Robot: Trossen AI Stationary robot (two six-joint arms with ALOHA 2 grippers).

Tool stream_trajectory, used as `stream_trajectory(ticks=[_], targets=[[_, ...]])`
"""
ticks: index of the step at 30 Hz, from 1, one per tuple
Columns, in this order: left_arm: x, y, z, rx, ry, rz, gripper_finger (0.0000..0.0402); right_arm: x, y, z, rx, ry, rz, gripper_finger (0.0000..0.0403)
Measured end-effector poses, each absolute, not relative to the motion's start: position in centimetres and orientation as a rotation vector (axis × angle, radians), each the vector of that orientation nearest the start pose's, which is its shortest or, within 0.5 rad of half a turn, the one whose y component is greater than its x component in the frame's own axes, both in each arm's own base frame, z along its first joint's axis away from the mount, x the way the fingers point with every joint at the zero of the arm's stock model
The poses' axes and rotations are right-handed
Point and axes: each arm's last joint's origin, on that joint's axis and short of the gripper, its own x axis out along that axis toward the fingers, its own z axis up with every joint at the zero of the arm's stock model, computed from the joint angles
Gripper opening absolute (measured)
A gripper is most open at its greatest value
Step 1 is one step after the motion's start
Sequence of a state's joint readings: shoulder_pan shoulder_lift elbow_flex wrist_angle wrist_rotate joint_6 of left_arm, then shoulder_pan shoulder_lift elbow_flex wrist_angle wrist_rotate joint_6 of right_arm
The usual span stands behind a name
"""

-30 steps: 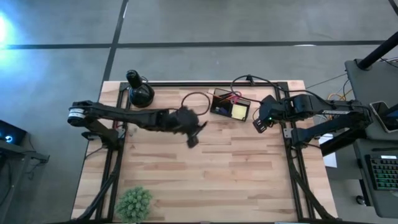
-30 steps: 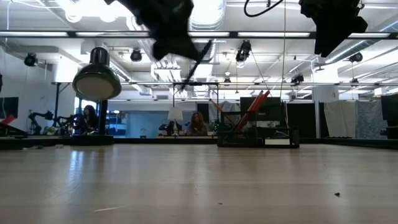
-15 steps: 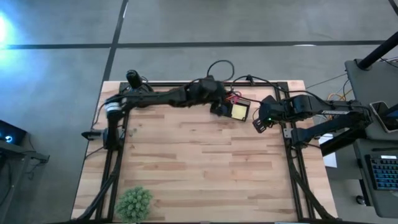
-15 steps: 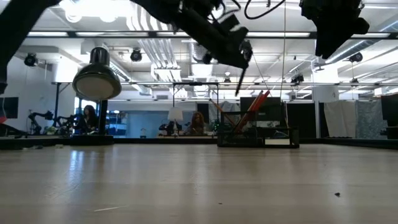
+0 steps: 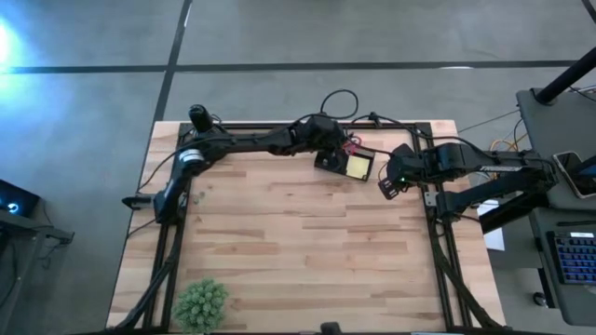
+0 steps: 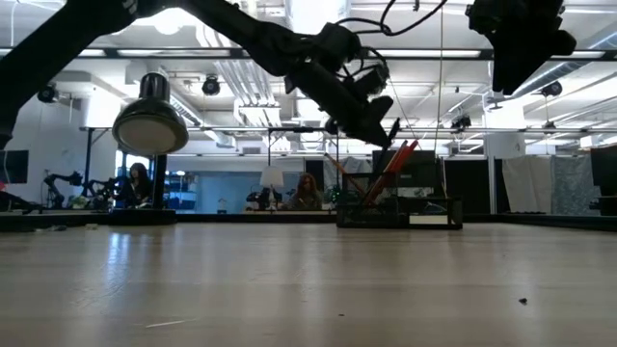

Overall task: Pick and place office supplies into organizer
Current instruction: Put the black pen into the desk organizer

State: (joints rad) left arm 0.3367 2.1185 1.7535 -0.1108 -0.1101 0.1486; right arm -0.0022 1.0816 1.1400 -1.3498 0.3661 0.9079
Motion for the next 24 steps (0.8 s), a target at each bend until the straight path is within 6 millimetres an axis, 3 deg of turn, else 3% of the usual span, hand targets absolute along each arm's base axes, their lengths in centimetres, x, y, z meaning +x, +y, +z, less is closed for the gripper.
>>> stream_trajectory(ticks=[4, 10, 12, 18, 24], targets=[[46.4, 16.5, 25.5, 0.07, 0.502, 0.392, 0.0008, 16.3, -1.1, 32.0, 0.521, 1.028, -0.843, 0.0123], [45.5, 15.7, 31.0, 0.106, 0.301, 0.369, 0.0008, 16.3, -1.1, 31.9, 0.515, 1.031, -0.84, 0.0123], [45.4, 15.9, 31.4, 0.134, 0.279, 0.372, 0.0008, 16.3, -1.1, 31.9, 0.513, 1.031, -0.839, 0.0123], [45.1, 18.3, 27.5, 0.099, 0.401, 0.408, 0.0008, 16.3, -1.1, 31.9, 0.513, 1.033, -0.84, 0.0123], [45.1, 18.4, 24.4, 0.017, 0.462, 0.399, 0.0008, 16.2, -1.1, 31.9, 0.509, 1.04, -0.842, 0.0123]])
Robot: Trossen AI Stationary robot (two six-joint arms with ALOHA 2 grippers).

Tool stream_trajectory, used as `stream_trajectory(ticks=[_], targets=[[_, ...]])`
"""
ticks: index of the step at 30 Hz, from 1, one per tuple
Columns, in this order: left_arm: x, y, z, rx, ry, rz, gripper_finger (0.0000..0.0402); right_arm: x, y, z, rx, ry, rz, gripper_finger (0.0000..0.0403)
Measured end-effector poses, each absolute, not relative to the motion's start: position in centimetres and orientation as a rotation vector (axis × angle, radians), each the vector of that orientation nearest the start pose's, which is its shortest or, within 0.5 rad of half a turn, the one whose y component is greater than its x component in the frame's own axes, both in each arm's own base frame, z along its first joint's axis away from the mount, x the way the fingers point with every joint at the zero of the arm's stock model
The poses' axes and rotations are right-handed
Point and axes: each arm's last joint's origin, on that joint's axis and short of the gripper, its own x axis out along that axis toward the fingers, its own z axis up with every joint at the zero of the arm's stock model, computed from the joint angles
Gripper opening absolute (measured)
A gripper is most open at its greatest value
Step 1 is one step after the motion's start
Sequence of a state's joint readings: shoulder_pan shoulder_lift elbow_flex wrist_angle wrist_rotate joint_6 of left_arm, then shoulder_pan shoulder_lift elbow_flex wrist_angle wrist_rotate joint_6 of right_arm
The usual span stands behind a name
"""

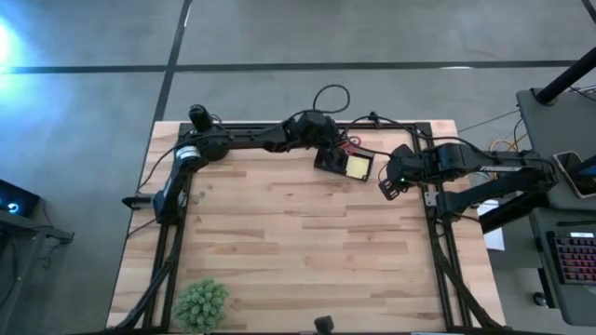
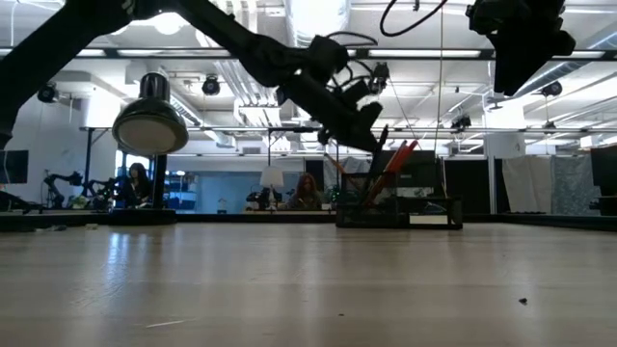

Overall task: Pick and place office supplies into organizer
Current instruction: Put the black pen into the desk organizer, then put the yellow binder clip into the desk organizer

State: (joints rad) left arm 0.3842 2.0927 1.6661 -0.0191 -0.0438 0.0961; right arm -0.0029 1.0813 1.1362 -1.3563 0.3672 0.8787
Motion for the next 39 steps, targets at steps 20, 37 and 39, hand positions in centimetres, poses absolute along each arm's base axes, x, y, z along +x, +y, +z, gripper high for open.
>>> stream_trajectory(ticks=[20, 37, 39], targets=[[41.8, 12.2, 28.8, -0.216, 0.617, 0.534, 0.0209, 16.2, -1.2, 31.7, 0.464, 1.064, -0.819, 0.0123], [26.3, 1.4, 25.5, -0.956, 1.104, 1.281, 0.0166, 16.4, -1.5, 31.6, 0.44, 1.063, -0.813, 0.0123], [25.3, 0.7, 24.2, -1.055, 0.998, 1.342, 0.0163, 16.4, -1.5, 31.7, 0.461, 1.048, -0.829, 0.0123]])
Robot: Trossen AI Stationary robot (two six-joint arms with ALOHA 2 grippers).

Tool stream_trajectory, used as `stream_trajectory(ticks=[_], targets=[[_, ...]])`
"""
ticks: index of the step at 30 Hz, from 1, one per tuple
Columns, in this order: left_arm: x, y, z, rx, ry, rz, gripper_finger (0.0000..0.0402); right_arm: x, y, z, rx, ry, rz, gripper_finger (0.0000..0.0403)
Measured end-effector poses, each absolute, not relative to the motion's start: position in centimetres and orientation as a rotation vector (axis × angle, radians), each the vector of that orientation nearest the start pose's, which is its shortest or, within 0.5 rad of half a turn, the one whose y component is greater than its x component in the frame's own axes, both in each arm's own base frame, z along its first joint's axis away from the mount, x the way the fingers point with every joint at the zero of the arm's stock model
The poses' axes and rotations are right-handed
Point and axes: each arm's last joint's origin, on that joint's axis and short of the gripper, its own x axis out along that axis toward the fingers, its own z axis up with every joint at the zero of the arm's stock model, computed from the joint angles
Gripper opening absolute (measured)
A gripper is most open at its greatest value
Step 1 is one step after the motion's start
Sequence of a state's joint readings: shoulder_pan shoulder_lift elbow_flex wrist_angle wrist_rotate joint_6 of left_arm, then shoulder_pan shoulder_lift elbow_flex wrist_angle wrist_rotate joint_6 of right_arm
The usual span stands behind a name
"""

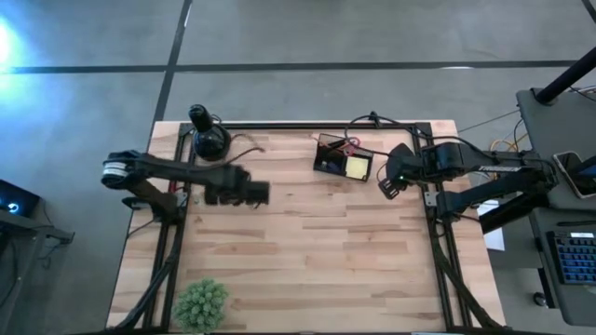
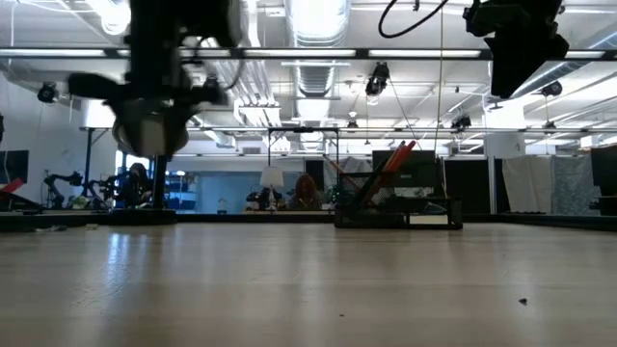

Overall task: Pick and place office supplies into organizer
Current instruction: Put the yellow binder clip into the desk organizer

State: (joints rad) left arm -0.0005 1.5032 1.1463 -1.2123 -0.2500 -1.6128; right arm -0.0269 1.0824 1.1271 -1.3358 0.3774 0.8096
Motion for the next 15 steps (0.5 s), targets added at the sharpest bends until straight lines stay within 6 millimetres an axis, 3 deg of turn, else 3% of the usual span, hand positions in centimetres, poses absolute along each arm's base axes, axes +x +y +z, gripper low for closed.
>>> stream_trajectory(ticks=[4, 10, 15], targets=[[22.4, 0.5, 21.3, -1.17, 0.887, 1.58, 0.0162, 16.6, -1.6, 31.7, 0.508, 0.998, -0.862, 0.0123], [19.2, 1.1, 20.5, -1.254, 0.705, 1.783, 0.0162, 16.8, -1.6, 31.7, 0.508, 0.978, -0.86, 0.0123], [16.4, 2.4, 19.2, -1.246, 0.693, 1.922, 0.0162, 17.0, -1.7, 31.5, 0.476, 0.956, -0.871, 0.0123]])
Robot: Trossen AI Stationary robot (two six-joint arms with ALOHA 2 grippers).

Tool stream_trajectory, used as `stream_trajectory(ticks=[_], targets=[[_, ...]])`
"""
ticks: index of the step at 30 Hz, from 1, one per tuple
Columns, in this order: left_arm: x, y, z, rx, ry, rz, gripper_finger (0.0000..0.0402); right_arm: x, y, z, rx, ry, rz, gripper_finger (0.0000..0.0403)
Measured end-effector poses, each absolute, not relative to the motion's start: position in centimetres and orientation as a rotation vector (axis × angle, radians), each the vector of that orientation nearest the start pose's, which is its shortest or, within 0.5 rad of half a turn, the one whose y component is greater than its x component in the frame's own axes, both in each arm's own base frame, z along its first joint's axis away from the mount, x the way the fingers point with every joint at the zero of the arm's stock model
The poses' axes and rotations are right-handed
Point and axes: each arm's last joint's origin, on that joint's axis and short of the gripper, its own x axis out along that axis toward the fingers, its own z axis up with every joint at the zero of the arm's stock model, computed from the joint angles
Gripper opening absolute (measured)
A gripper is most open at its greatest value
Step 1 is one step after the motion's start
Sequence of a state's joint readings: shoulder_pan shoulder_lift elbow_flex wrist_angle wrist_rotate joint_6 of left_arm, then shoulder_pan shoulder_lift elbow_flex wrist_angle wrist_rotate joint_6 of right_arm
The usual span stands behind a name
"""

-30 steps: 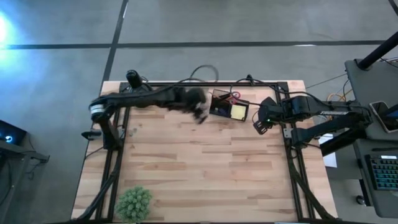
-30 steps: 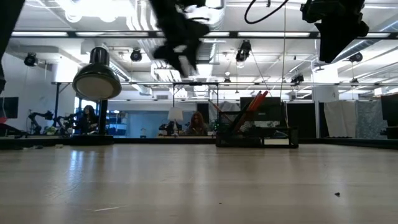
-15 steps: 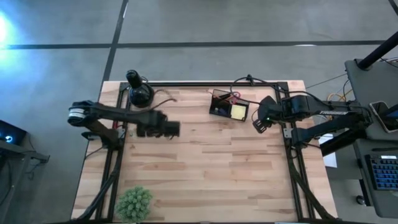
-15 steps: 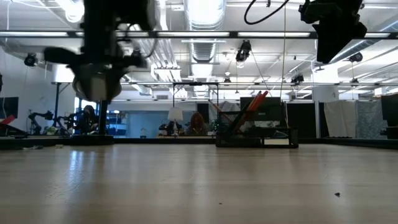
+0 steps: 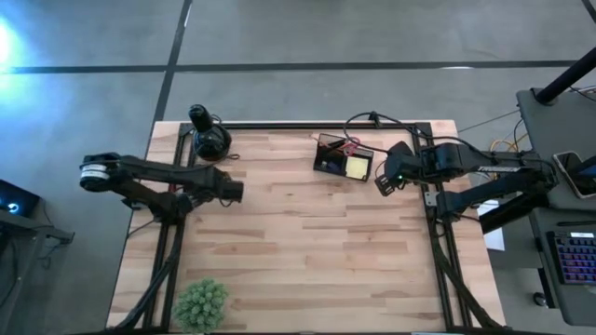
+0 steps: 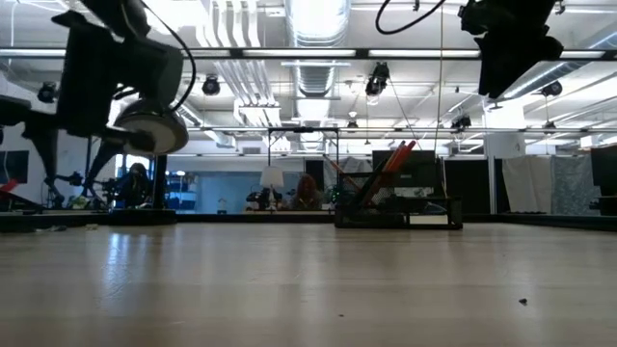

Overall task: Pick and place office supplies into organizer
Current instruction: Put the yellow binder clip into the desk organizer

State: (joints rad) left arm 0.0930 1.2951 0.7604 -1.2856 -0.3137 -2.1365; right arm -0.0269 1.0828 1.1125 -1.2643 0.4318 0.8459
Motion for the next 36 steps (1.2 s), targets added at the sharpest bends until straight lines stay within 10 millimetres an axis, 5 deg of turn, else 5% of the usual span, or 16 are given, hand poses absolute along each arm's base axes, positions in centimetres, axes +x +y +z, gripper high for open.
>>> stream_trajectory(ticks=[6, 10, 14, 24, 36], targets=[[15.6, 3.8, 18.1, -1.247, 0.658, 1.893, 0.0162, 17.2, -1.7, 30.9, 0.456, 0.956, -0.863, 0.0123], [15.7, 5.2, 16.8, -1.022, 0.655, 1.899, 0.0162, 17.2, -1.7, 30.6, 0.442, 0.966, -0.857, 0.0123], [16.8, 6.2, 15.5, -1.026, 0.687, 1.795, 0.0162, 17.2, -1.7, 30.6, 0.443, 0.965, -0.857, 0.0123], [16.3, 6.2, 13.1, -0.963, 0.792, 1.84, 0.0162, 17.2, -1.7, 30.6, 0.443, 0.966, -0.857, 0.0123], [16.1, 6.4, 12.0, -0.989, 0.684, 1.779, 0.0147, 17.2, -1.7, 30.6, 0.444, 0.966, -0.857, 0.0123]])
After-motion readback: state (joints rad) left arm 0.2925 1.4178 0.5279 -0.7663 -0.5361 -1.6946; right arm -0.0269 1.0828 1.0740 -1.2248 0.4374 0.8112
